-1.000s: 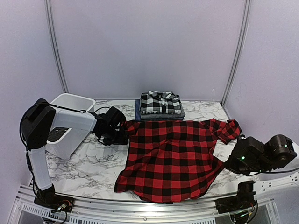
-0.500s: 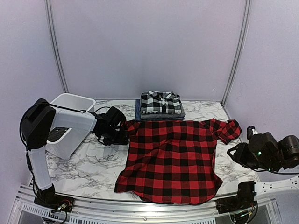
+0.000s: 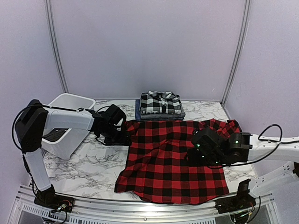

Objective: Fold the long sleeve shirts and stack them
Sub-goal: Flatten out the crumpled shirt at the center of the board, then smooth out the flattened shirt at the center of the board.

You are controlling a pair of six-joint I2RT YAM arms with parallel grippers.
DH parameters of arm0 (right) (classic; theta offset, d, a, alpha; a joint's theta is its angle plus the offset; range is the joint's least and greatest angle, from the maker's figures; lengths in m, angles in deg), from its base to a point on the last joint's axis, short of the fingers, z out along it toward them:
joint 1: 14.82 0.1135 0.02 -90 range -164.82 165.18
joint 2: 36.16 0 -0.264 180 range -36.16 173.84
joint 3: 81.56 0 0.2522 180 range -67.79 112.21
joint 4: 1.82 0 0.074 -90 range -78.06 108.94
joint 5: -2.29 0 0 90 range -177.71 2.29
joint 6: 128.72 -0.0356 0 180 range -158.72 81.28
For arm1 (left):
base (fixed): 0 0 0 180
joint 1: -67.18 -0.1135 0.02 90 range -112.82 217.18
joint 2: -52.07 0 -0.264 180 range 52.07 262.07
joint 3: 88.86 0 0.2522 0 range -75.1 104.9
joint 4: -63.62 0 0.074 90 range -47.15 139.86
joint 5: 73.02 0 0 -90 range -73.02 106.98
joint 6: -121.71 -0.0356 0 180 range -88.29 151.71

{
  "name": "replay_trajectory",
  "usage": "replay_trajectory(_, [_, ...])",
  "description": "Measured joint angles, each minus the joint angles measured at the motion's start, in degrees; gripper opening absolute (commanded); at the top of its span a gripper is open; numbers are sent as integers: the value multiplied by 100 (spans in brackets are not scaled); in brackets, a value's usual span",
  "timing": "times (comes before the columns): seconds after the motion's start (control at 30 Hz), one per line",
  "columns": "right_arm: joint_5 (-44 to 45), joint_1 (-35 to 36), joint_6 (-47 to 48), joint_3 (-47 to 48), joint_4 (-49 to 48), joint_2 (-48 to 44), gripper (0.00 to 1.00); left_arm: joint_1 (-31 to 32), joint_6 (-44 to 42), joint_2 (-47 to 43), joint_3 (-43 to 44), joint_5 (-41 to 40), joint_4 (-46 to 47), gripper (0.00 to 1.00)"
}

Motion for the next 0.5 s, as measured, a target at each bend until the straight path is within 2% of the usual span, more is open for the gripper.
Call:
replay_trajectory(0.27, [-1058, -214, 922, -85, -1838, 1725, 38, 367, 74, 24, 437, 404, 7, 79])
replay_trajectory(0.5, [-1311, -92, 1200, -74, -2256, 2684, 38, 544, 118, 590, 629, 739, 323, 78])
